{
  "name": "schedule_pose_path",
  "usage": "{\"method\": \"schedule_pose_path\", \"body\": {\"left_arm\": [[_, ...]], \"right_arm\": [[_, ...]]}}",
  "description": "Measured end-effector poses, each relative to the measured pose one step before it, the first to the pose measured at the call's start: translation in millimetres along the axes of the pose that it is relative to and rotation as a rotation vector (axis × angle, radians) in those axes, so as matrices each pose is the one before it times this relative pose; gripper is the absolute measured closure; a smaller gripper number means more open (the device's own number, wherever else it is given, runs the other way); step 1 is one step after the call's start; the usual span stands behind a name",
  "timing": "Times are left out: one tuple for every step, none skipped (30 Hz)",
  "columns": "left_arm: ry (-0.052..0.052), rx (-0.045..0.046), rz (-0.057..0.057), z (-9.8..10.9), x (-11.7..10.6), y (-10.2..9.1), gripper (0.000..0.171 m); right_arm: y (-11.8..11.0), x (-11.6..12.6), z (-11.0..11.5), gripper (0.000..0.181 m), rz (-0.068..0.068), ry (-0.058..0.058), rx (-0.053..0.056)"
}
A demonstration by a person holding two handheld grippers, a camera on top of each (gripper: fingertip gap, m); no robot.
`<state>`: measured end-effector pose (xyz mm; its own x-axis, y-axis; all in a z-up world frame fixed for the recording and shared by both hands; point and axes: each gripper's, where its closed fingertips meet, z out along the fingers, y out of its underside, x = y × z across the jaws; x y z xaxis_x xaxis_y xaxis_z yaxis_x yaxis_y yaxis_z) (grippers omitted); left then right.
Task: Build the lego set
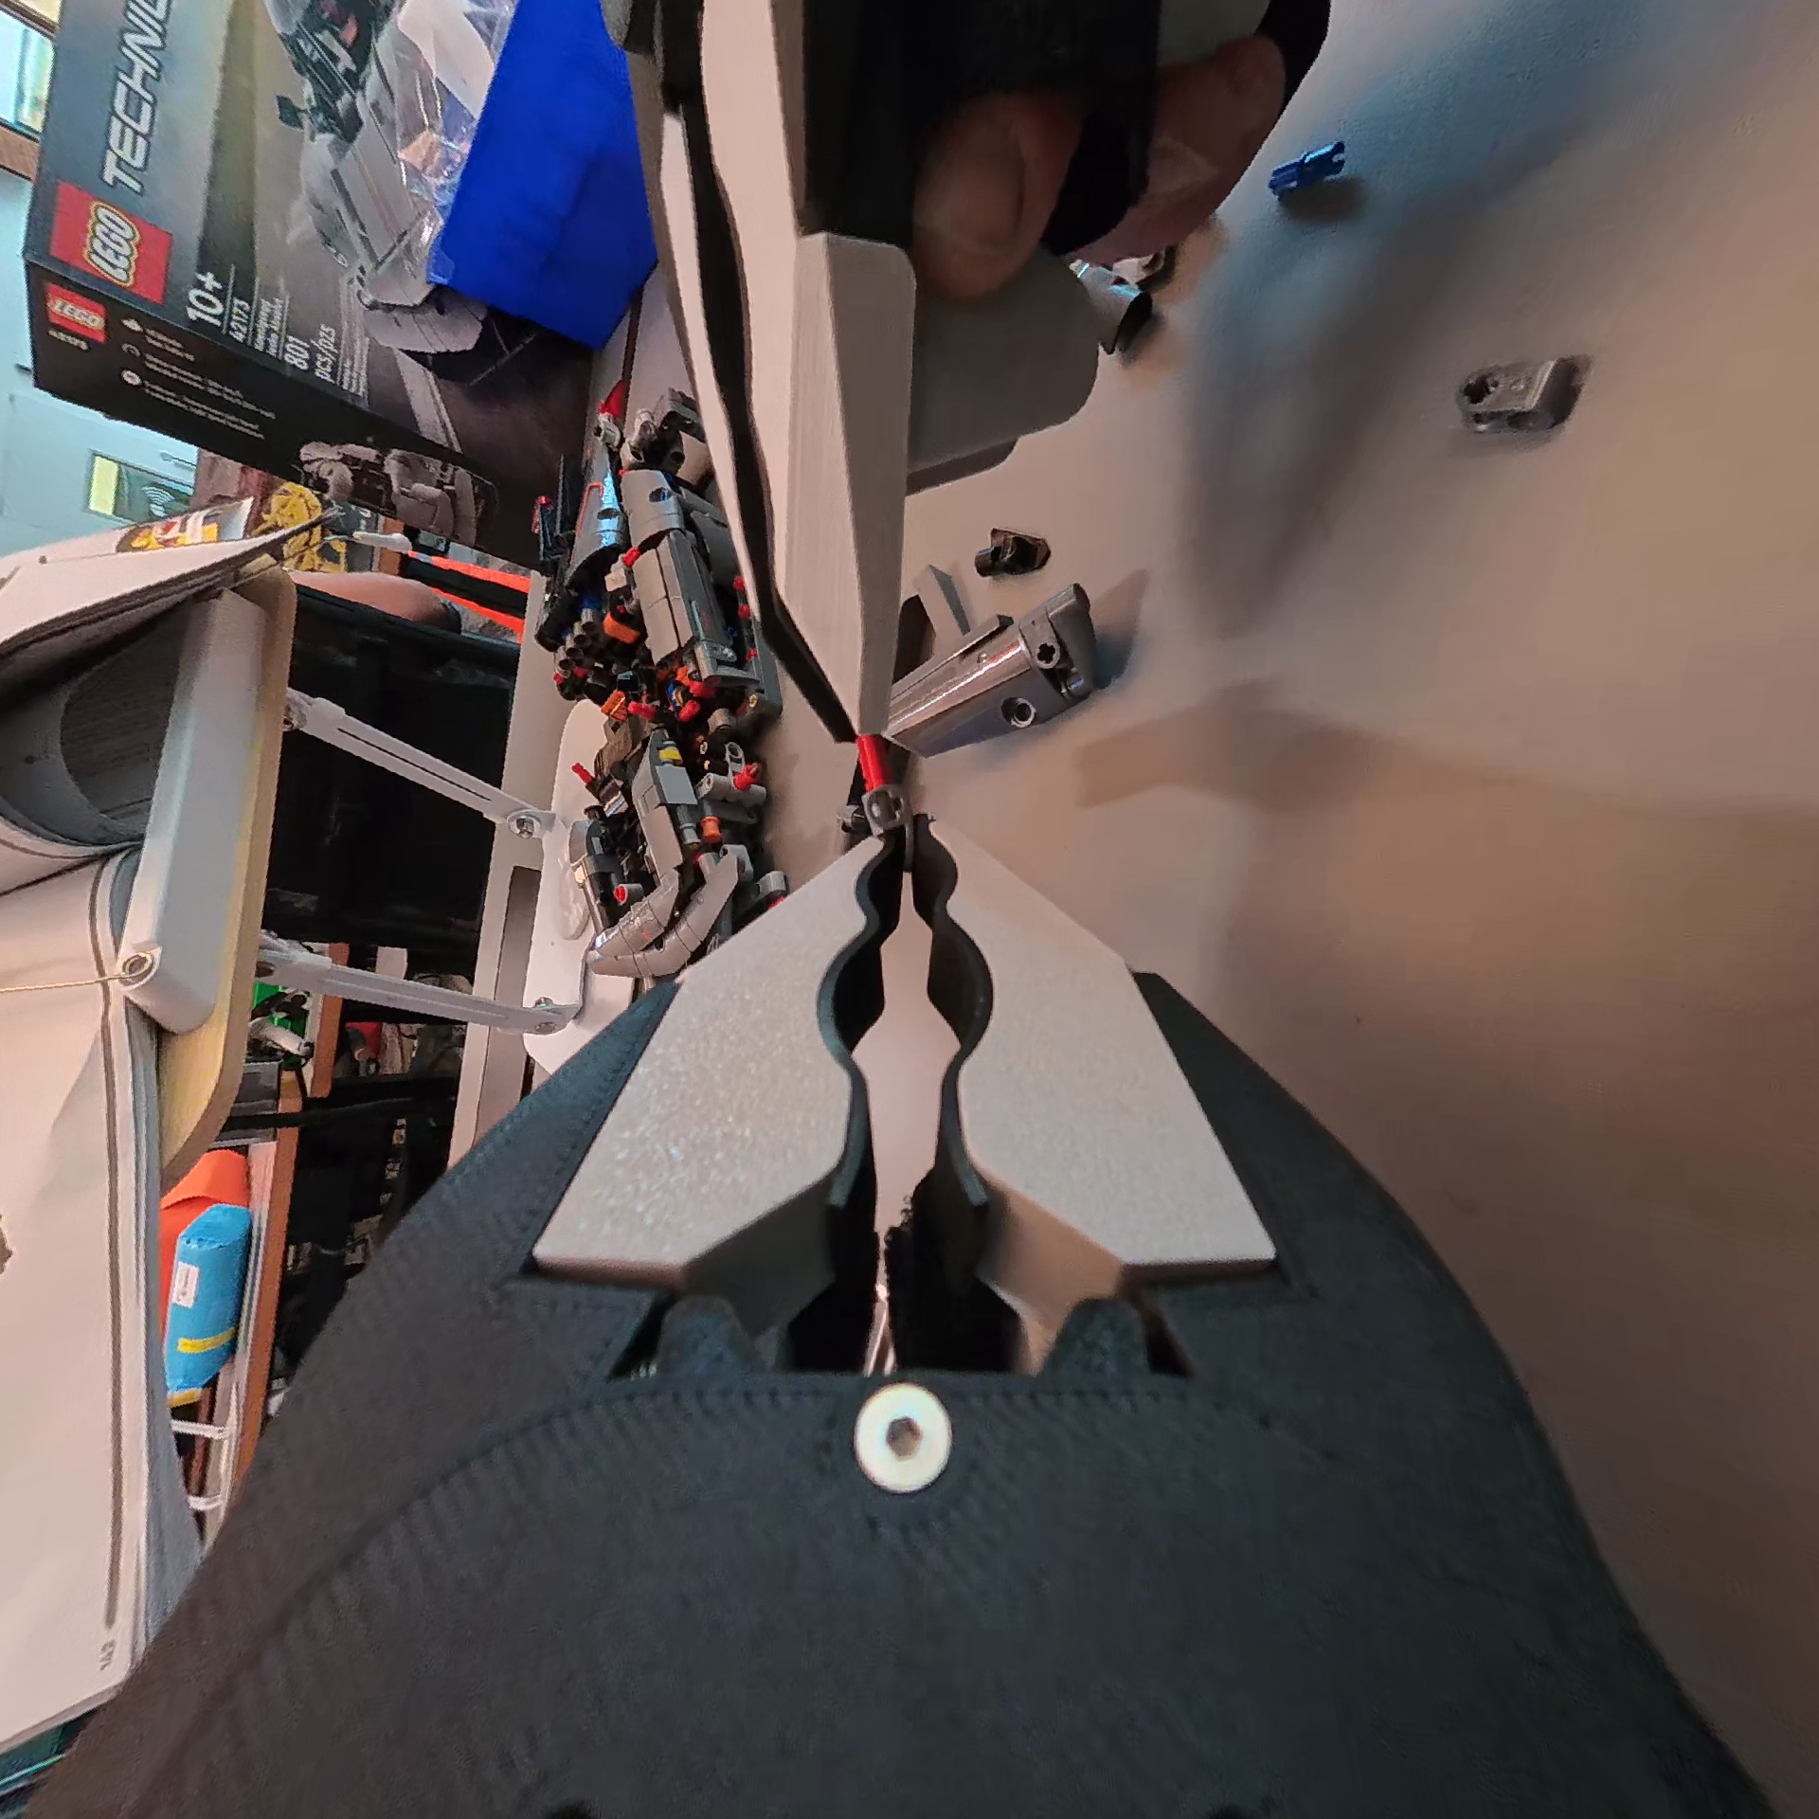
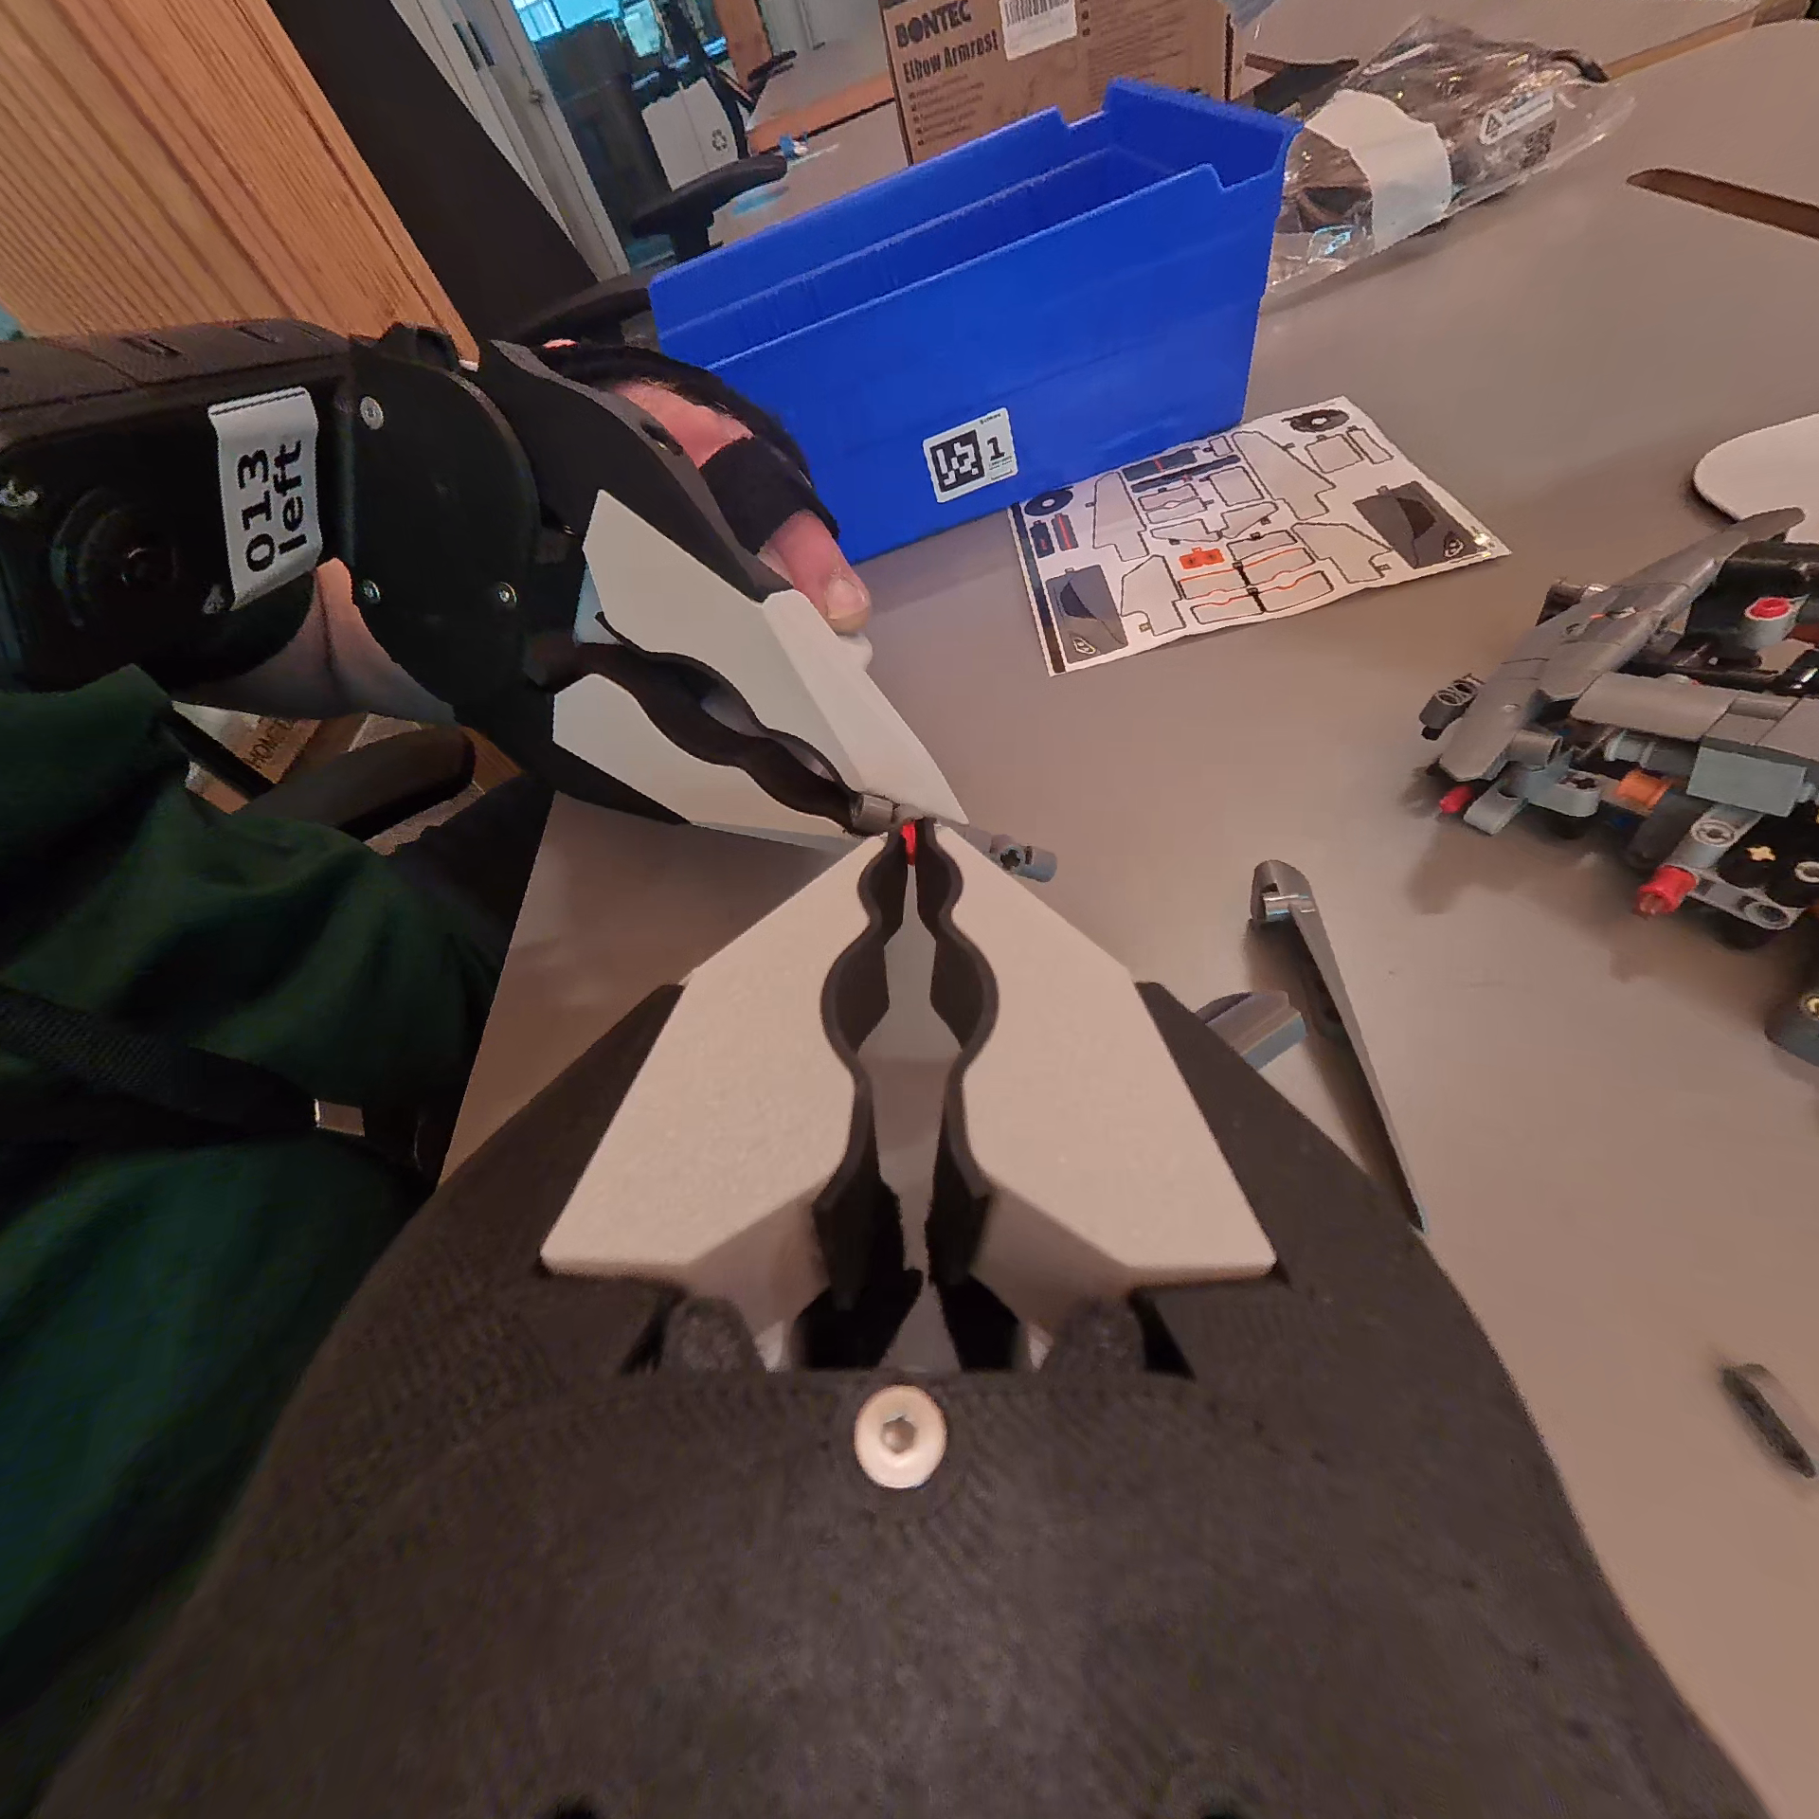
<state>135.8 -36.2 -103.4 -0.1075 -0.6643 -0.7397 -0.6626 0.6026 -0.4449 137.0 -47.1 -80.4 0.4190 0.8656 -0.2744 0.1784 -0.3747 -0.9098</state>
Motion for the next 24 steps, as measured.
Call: {"method": "schedule_pose_path", "body": {"left_arm": [[-0.0038,0.00094,0.0041,-0.20,-0.31,-0.21,0.171],[0.0008,0.00335,-0.0018,-0.23,0.04,-0.51,0.171],[0.0032,0.00365,-0.0004,-0.12,0.39,-0.16,0.171],[0.0013,0.00200,0.0028,-0.15,0.31,-0.05,0.171],[-0.0015,0.00145,0.0050,-0.30,-0.03,0.01,0.171],[0.0017,0.00419,0.0018,-0.36,-0.01,-0.09,0.171],[0.0075,0.00582,-0.0019,-0.59,0.56,-0.46,0.171],[0.0018,0.00588,0.0012,-0.52,-0.10,-0.47,0.171],[-0.0022,0.00267,0.0045,-0.46,-0.45,-0.39,0.171],[0.0007,0.00102,0.0048,-0.26,0.03,-0.44,0.171],[0.0046,0.00076,0.0032,-0.16,0.49,-0.21,0.171],[-0.0010,0.00492,0.0047,-0.48,-0.18,-0.48,0.171],[0.0022,0.00469,0.0016,-0.42,-0.03,-0.56,0.171],[0.0042,-0.00051,0.0031,-0.09,0.30,0.03,0.171],[-0.0027,-0.00024,0.0083,-0.19,-0.33,-0.16,0.171],[0.0004,-0.00373,0.0074,0.01,0.18,0.23,0.171],[0.0019,-0.00217,0.0081,0.15,0.52,0.15,0.171],[0.0011,-0.00048,0.0037,0.15,0.54,0.12,0.171],[-0.0022,0.00110,-0.0009,-0.12,-0.15,-0.09,0.171],[0.0055,0.00163,-0.0052,-0.01,0.71,-0.27,0.171],[-0.0015,0.00010,0.0025,-0.18,-0.04,-0.17,0.171],[-0.0074,0.00036,0.0079,-0.36,-0.53,-0.31,0.171],[-0.0014,-0.00058,0.0020,-0.34,-0.28,-0.14,0.171],[0.0017,0.00055,0.0027,-0.10,0.36,0.00,0.171]], "right_arm": [[-0.54,-0.25,-0.26,0.181,0.0036,-0.0050,0.0055],[-0.21,-0.43,-0.13,0.181,-0.0005,-0.0037,0.0011],[0.37,-0.46,0.04,0.181,-0.0017,-0.0031,-0.0020],[0.19,-0.26,0.10,0.181,0.0010,-0.0036,-0.0009],[0.00,-0.14,0.18,0.181,0.0010,-0.0032,0.0012],[-0.21,-0.49,0.10,0.181,-0.0015,-0.0032,0.0010],[0.18,-0.79,0.07,0.181,-0.0006,-0.0064,-0.0011],[-0.21,-0.65,-0.22,0.181,0.0012,-0.0062,0.0025],[-0.26,-0.44,-0.18,0.181,0.0020,-0.0050,0.0026],[-0.01,-0.28,-0.13,0.181,0.0005,-0.0047,0.0003],[0.47,-0.36,-0.07,0.181,0.0013,-0.0052,-0.0013],[-0.49,-0.50,-0.16,0.181,0.0011,-0.0050,0.0038],[-0.32,-0.54,-0.25,0.181,0.0002,-0.0046,0.0021],[0.18,-0.18,0.15,0.181,-0.0008,-0.0025,-0.0004],[-0.43,-0.11,-0.11,0.181,0.0004,-0.0011,0.0027],[0.52,0.07,0.22,0.181,-0.0009,0.0006,-0.0029],[0.70,-0.03,0.14,0.181,-0.0006,-0.0016,-0.0039],[0.49,-0.07,0.06,0.181,-0.0007,-0.0012,-0.0017],[-0.18,-0.23,-0.01,0.181,-0.0001,-0.0007,0.0019],[0.50,-0.15,-0.10,0.181,-0.0045,-0.0004,-0.0038],[-0.12,-0.32,-0.10,0.181,0.0009,-0.0030,0.0009],[-0.69,-0.30,-0.13,0.181,0.0011,-0.0029,0.0039],[-0.16,-0.16,0.01,0.181,0.0014,-0.0020,0.0007],[0.29,-0.31,0.03,0.181,0.0032,-0.0036,-0.0018]]}}
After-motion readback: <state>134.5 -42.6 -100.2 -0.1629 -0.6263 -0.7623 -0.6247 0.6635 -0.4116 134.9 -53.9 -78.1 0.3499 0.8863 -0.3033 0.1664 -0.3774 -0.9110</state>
